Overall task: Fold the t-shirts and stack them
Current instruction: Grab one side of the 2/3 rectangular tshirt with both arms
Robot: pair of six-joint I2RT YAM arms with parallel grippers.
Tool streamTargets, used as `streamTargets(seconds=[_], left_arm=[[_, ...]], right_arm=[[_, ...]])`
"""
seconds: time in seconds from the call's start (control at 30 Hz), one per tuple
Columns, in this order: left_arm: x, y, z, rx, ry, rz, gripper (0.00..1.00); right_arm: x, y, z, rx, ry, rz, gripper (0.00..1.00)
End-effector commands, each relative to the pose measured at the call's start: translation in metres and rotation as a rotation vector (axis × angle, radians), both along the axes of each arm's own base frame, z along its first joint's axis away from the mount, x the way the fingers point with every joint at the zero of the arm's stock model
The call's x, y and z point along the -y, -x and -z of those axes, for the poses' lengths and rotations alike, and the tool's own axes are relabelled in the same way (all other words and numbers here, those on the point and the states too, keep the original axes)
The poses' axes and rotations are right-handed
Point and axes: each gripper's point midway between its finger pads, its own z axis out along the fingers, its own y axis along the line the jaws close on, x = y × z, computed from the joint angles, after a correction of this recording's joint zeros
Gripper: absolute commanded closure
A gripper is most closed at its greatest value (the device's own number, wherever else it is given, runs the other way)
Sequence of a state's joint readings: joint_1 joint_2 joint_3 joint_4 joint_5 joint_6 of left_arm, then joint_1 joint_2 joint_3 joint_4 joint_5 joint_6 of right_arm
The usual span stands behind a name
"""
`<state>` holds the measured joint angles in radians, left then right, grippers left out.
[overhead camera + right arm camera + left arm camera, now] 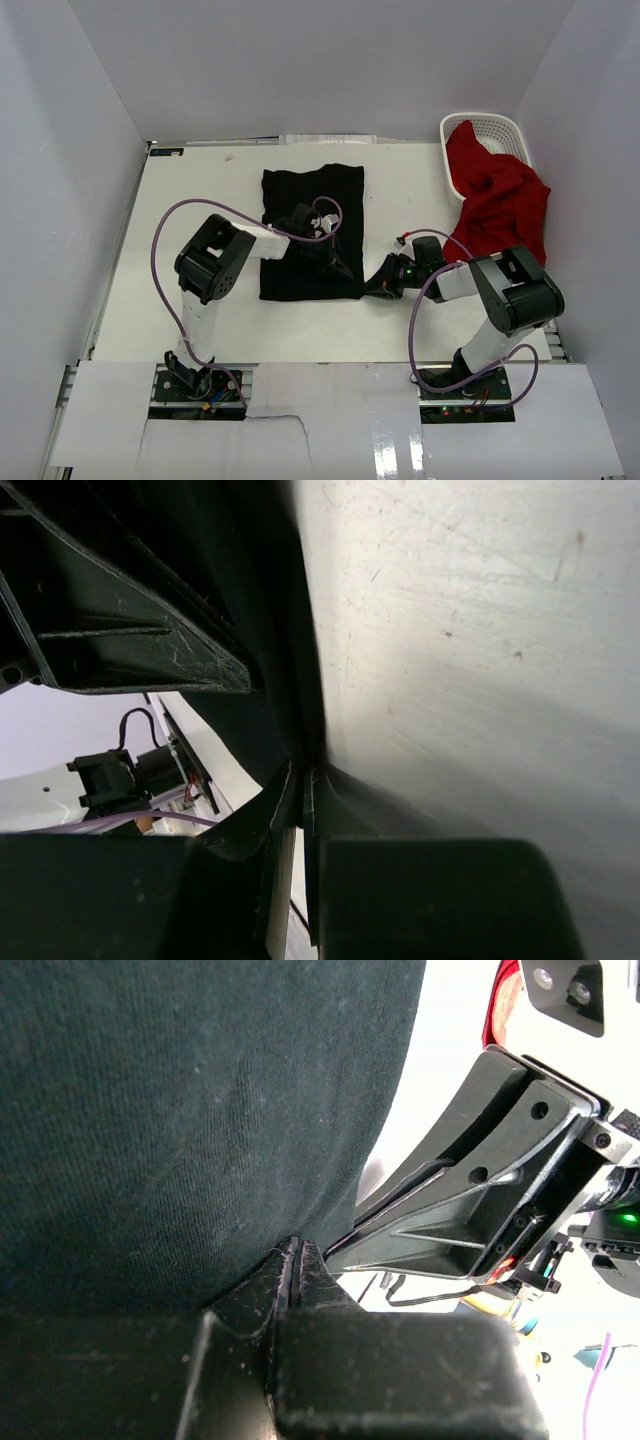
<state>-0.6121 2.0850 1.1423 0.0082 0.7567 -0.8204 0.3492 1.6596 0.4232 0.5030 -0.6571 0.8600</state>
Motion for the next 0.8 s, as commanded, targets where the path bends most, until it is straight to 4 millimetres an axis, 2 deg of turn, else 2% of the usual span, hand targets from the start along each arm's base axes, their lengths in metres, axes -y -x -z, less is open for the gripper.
streamTargets(seconds=[0.0,0.07,0.1,0.13,0.17,0.2,0.23,0.27,0.33,0.37,0.4,0.43,0.47,0.5,0.53,0.6,0.63,0.73,0.77], left_arm=[[-0.008,-0.002,0.003,0.037,-0.066,-0.029,1.00],[-0.006,-0.005,-0.009,0.053,-0.048,-0.036,0.99],[-0.004,-0.007,-0.017,0.068,-0.038,-0.041,0.95],[-0.004,-0.013,-0.038,0.108,-0.027,-0.059,0.89],[-0.004,-0.021,-0.055,0.151,-0.023,-0.075,0.71],[-0.009,-0.023,-0.067,0.167,-0.039,-0.090,0.63],[-0.013,-0.028,-0.099,0.236,-0.017,-0.111,0.56],[-0.024,-0.038,-0.110,0.278,-0.045,-0.157,0.43],[-0.046,-0.037,-0.132,0.331,-0.078,-0.194,0.36],[-0.060,-0.039,-0.130,0.340,-0.109,-0.228,0.35],[-0.087,-0.034,-0.108,0.286,-0.160,-0.270,0.35],[-0.103,-0.031,-0.101,0.257,-0.169,-0.306,0.35],[-0.129,-0.032,-0.106,0.224,-0.133,-0.367,0.35],[-0.143,-0.027,-0.101,0.191,-0.105,-0.395,0.33],[-0.159,-0.002,-0.073,0.079,-0.115,-0.425,0.31],[-0.180,0.011,-0.075,0.057,-0.065,-0.490,0.28],[-0.187,0.031,-0.058,0.001,-0.083,-0.513,0.28],[-0.196,0.049,-0.062,0.032,-0.075,-0.577,0.27],[-0.201,0.060,-0.052,0.011,-0.091,-0.600,0.27]], right_arm=[[0.024,0.025,0.034,-0.086,0.169,0.000,0.92],[0.026,0.027,0.031,-0.081,0.182,-0.007,0.92],[0.027,0.027,0.029,-0.076,0.188,-0.008,0.92],[0.028,0.026,0.027,-0.059,0.192,-0.013,0.92],[0.028,0.026,0.026,-0.062,0.197,-0.016,0.92],[0.029,0.026,0.025,-0.059,0.202,-0.018,0.92],[0.029,0.025,0.023,-0.052,0.205,-0.020,0.92],[0.029,0.023,0.022,-0.043,0.209,-0.023,0.92],[0.028,0.021,0.020,-0.038,0.209,-0.027,0.92],[0.028,0.021,0.020,-0.037,0.210,-0.029,0.92],[0.027,0.018,0.018,-0.030,0.207,-0.030,0.92],[0.026,0.016,0.017,-0.027,0.207,-0.031,0.92],[0.026,0.015,0.017,-0.026,0.210,-0.031,0.92],[0.025,0.012,0.015,-0.016,0.210,-0.034,0.92],[0.025,0.012,0.016,-0.021,0.211,-0.036,0.92],[0.024,0.010,0.014,-0.018,0.207,-0.041,0.92],[0.024,0.009,0.014,-0.016,0.207,-0.041,0.92],[0.023,0.007,0.012,-0.013,0.209,-0.045,0.92],[0.023,0.007,0.012,-0.011,0.211,-0.045,0.92]])
